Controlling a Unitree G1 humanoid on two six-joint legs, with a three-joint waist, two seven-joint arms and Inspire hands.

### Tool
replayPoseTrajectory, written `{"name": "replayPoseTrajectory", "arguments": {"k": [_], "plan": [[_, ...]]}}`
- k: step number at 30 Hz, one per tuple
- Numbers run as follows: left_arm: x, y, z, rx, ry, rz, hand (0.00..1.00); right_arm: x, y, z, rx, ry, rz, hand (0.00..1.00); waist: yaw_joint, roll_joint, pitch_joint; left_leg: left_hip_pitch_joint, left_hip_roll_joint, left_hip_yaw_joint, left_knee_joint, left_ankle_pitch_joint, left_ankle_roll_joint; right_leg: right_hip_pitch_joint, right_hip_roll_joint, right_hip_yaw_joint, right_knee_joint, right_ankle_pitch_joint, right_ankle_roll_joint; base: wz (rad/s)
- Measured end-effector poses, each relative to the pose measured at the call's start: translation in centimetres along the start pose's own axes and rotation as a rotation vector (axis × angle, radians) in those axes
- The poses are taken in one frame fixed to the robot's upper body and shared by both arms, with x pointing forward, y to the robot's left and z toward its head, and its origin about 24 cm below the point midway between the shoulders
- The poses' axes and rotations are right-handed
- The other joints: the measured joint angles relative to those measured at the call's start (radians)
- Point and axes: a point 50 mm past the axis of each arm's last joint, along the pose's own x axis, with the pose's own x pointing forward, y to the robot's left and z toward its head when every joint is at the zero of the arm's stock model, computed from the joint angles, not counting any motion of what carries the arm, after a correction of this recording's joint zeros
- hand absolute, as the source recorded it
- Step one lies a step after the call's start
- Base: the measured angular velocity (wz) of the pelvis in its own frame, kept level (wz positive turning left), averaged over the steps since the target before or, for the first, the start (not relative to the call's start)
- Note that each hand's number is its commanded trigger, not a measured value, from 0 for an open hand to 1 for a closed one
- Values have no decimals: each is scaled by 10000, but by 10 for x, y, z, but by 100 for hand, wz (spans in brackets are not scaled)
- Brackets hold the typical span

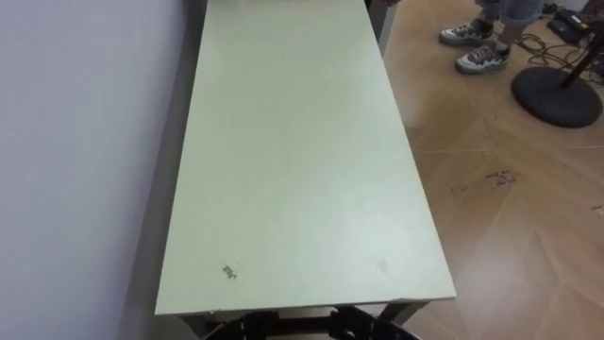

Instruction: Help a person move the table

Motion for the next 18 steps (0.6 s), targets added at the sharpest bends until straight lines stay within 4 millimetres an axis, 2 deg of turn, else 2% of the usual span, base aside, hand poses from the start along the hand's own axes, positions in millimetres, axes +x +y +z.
{"name": "replayPoseTrajectory", "arguments": {"k": [6,9,11,15,16,18], "plan": [[-5,16,-16,-238,446,1283,0,-7,-14,-20,374,659,-1309,0,29,29,24,219,35,-29,-110,-23,-50,299,77,95,-209,0,-3,1],[-10,26,-25,-409,713,2203,0,-14,-25,-28,760,753,-2414,0,4,21,0,473,40,-40,-268,-37,-73,538,115,128,-338,1,-5,0],[-13,30,-34,-643,896,2858,0,-19,-32,-37,1071,1037,-3290,0,8,0,-54,513,53,-38,-304,-41,-79,559,127,116,-332,0,-5,0],[-16,31,-44,-616,1267,3460,0,-26,-36,-55,1538,1574,-4330,0,1,-42,-53,665,54,-33,-349,-40,-78,672,131,121,-372,0,-5,0],[-18,32,-47,-578,1347,3652,0,-29,-37,-63,1811,1731,-4686,0,8,-7,-84,733,51,-30,-392,-46,-82,772,141,132,-485,0,-6,0],[-19,33,-53,-623,1538,4030,0,-31,-37,-70,2056,1923,-4989,0,4,-19,-83,836,48,-47,-521,-48,-83,855,149,163,-503,0,-6,0]]}}
